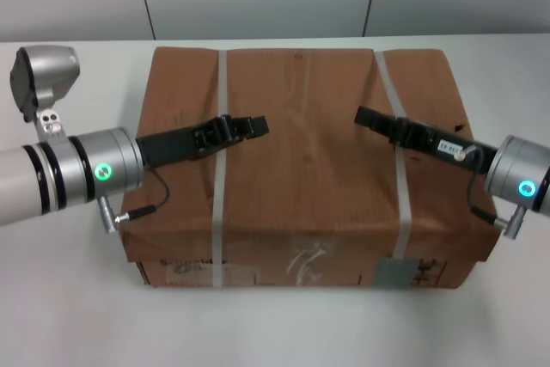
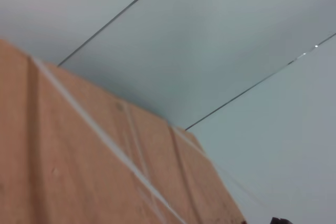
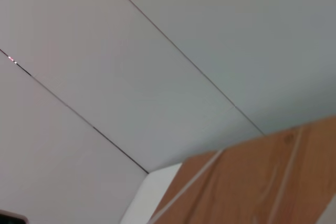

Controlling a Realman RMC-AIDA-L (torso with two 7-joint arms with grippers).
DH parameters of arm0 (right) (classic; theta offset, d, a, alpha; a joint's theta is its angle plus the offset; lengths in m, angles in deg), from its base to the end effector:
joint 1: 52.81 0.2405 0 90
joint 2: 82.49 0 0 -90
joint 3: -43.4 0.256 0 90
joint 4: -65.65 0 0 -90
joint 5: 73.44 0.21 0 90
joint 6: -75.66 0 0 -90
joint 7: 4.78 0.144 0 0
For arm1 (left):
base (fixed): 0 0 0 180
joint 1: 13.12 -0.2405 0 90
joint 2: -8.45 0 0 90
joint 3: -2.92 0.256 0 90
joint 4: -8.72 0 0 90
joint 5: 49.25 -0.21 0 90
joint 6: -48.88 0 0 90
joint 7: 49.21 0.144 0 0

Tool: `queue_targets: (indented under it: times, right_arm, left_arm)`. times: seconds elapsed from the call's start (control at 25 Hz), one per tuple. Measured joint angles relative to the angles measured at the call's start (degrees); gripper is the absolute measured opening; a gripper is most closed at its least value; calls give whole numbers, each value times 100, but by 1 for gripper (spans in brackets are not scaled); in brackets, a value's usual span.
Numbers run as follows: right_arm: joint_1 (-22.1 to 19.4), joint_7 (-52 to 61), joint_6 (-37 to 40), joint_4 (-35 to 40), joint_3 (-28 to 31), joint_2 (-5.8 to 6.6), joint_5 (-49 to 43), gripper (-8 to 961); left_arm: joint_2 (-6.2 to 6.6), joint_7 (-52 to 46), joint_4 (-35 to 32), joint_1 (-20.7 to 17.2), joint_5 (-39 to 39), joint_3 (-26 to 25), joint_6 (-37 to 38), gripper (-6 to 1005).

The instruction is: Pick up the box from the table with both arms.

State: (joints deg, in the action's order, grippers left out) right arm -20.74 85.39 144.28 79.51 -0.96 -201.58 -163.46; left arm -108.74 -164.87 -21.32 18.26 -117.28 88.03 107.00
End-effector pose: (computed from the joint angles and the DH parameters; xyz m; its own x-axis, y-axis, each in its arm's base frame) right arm 0.2840 0.3429 -0.0505 0.2494 -0.6447 -0.7226 -0.8965 -0.4359 0.0795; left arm -0.2272 0.3632 -0.0658 0.2104 0.7897 0.5762 0.9022 -0.3839 0.1967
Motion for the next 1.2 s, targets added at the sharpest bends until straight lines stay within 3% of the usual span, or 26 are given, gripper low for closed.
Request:
queue_targets:
  times: [0.72, 1.2]
  right_arm:
    - [-95, -8, 536, 766, 4, 4, 281, 42]
    - [-198, -3, 659, 933, 33, 0, 311, 42]
  left_arm:
    - [-7, -45, -917, -323, 20, 3, 254, 68]
    - [3, -78, -970, -361, 21, -22, 259, 64]
